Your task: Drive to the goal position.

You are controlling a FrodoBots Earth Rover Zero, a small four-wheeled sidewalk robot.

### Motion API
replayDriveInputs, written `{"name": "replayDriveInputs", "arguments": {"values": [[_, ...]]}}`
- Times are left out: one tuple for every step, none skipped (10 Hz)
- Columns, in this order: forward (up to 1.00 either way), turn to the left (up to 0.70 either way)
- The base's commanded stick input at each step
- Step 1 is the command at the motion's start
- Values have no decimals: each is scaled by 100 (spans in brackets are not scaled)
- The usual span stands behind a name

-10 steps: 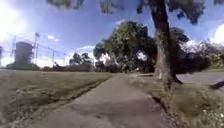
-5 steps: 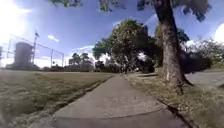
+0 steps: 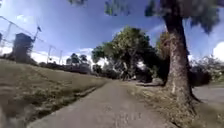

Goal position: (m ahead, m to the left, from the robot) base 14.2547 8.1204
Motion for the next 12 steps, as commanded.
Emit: {"name": "replayDriveInputs", "arguments": {"values": [[100,0],[100,0],[100,0],[100,0],[100,0],[100,0],[100,0],[100,0],[100,0],[100,0],[100,0],[100,0]]}}
